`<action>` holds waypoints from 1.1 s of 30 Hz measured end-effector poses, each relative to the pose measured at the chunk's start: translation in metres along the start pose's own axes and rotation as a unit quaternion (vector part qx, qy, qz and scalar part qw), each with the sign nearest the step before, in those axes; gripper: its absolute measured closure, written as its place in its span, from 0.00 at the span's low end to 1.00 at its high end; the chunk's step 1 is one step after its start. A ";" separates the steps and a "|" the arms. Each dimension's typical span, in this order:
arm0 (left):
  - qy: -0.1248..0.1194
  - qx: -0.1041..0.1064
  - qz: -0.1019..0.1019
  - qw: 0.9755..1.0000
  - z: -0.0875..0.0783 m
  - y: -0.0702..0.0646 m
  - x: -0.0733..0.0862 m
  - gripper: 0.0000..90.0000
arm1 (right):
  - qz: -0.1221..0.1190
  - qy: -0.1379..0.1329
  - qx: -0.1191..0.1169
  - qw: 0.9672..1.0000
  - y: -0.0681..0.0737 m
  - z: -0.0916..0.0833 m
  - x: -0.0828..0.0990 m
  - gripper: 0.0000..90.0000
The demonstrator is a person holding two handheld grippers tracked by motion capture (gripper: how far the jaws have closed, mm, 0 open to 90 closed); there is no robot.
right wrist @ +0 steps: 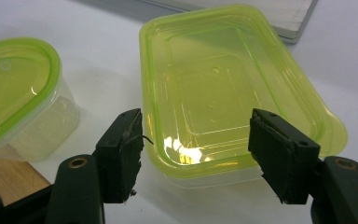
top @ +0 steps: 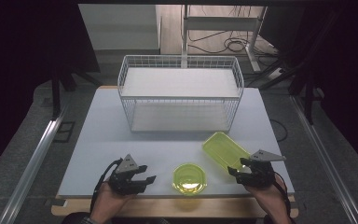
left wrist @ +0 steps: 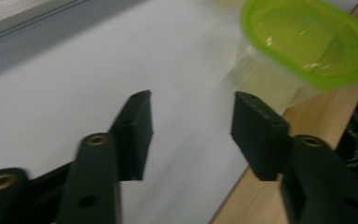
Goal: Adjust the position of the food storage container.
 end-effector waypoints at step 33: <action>-0.009 0.114 0.114 0.987 0.062 -0.148 -0.074 1.00 | -0.022 0.005 -0.005 1.000 0.005 0.004 0.002 0.38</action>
Point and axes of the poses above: each handheld gripper's, and its own axes: z roughly forward along the jaws, x roughly out of its underside, y roughly to its left, the point moved 10 cm from there along z, roughly forward along the jaws, and after that the axes turned 4 degrees about -x, right-handed, at the moved point
